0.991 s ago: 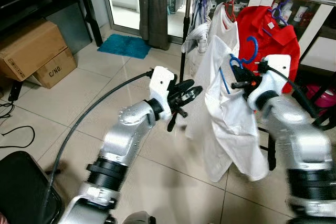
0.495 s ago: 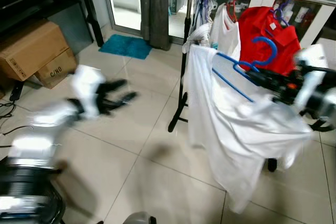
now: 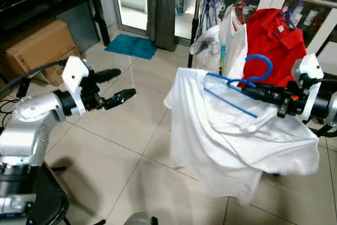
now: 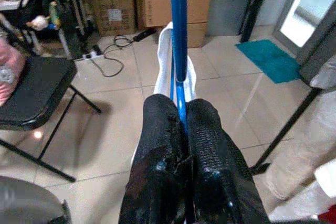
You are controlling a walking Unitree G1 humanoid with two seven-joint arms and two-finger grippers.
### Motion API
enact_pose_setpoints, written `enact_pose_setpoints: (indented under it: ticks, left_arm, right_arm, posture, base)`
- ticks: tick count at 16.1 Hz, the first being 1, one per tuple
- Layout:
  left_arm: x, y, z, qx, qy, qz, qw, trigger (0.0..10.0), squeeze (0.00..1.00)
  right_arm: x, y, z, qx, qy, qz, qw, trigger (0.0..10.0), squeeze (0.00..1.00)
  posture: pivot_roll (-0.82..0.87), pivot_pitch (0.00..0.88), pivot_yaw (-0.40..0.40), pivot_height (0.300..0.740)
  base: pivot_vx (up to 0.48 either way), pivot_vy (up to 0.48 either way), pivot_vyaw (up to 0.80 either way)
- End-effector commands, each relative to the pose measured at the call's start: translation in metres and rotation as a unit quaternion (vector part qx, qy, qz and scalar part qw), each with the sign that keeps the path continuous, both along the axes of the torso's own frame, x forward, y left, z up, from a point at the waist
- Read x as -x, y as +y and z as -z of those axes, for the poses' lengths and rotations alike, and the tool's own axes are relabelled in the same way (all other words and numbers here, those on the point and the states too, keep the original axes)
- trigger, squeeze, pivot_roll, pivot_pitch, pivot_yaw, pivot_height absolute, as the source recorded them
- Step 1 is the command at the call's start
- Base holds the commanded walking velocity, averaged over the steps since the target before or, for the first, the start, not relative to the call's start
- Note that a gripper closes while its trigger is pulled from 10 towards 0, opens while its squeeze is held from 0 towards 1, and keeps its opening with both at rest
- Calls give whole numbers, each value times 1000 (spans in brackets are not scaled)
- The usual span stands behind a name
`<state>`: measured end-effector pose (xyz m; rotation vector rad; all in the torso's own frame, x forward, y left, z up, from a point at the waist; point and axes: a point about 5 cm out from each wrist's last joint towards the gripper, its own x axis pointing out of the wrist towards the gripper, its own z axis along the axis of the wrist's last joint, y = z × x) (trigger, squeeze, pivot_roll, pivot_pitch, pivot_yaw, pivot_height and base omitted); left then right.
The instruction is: Hang hanger
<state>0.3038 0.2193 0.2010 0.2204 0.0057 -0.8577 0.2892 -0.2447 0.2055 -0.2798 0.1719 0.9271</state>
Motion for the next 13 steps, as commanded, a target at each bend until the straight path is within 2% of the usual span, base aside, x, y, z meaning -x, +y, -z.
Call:
enact_pose_setpoints:
  ticks: [1, 4, 6, 7, 8, 9, 13]
  left_arm:
    - [-2, -6, -9, -16, -11, 22, 1000, 10000, 1000]
    - [-4, -14, -20, -28, -19, 58, 998, 10000, 1000]
    - [-7, -25, -31, -46, 2, 140, 989, 10000, 1000]
    - [-6, -32, -31, -58, 19, 179, 982, 10000, 824]
    - [-8, -43, -29, -81, 25, 217, 972, 10000, 0]
    - [-8, -46, -29, -88, 27, 227, 970, 10000, 0]
    - [-23, -76, -30, -128, 31, 303, 944, 10000, 0]
  right_arm:
    - [2, 4, -7, 6, -17, -18, 1000, 10000, 0]
    - [10, 10, -8, 15, -12, -52, 998, 10000, 0]
    - [15, 22, -13, 27, -20, -86, 996, 10000, 0]
    - [16, 29, -15, 25, -24, -96, 995, 10000, 0]
    - [17, 38, -15, 27, -26, -105, 994, 10000, 0]
    - [18, 40, -15, 28, -26, -108, 993, 10000, 0]
    - [26, 57, -9, 32, -16, -117, 992, 10000, 0]
  posture:
    - [83, 0, 20, 740]
    - [87, 0, 19, 740]
    - [93, 0, 18, 740]
    - [94, 0, 18, 740]
    - [96, 0, 19, 740]
    - [96, 0, 19, 740]
    - [86, 0, 39, 740]
  base:
    - [0, 0, 0]
    - [0, 0, 0]
    - [0, 0, 0]
    - [0, 0, 0]
    - [0, 0, 0]
    - [0, 0, 0]
    - [0, 0, 0]
